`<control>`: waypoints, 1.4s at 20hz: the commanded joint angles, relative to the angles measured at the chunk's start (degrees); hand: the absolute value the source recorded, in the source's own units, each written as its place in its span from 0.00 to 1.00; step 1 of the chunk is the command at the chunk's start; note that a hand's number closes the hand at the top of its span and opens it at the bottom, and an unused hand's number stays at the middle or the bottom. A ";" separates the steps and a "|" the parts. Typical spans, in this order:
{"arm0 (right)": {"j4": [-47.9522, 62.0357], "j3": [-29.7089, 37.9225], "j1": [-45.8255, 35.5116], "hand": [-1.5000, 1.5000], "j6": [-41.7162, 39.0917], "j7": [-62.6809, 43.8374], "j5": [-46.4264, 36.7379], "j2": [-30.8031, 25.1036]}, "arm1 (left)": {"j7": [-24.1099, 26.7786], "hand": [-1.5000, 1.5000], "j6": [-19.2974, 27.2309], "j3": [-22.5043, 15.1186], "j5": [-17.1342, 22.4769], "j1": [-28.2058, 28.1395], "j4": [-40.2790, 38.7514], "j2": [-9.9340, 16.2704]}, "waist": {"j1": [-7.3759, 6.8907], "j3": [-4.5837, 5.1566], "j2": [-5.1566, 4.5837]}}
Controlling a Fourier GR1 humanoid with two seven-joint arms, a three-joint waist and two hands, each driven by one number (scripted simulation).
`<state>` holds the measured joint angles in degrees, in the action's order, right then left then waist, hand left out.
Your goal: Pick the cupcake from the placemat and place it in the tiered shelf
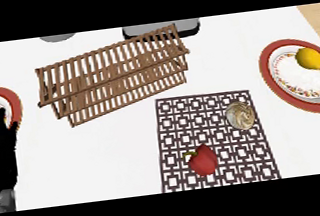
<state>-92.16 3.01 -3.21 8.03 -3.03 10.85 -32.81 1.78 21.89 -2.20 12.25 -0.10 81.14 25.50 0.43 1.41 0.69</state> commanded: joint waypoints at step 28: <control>-2.68 -13.75 -34.21 0.00 -63.04 6.92 -2.46 -12.33 | -6.98 0.50 -1.49 -5.77 -0.30 6.85 11.12 -4.73 | -1.13 -1.56 -0.63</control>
<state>-88.61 -9.80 -35.53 -54.58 2.68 19.14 -43.85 -4.04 20.12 -8.32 12.10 6.13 91.61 20.54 -0.94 -0.08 0.10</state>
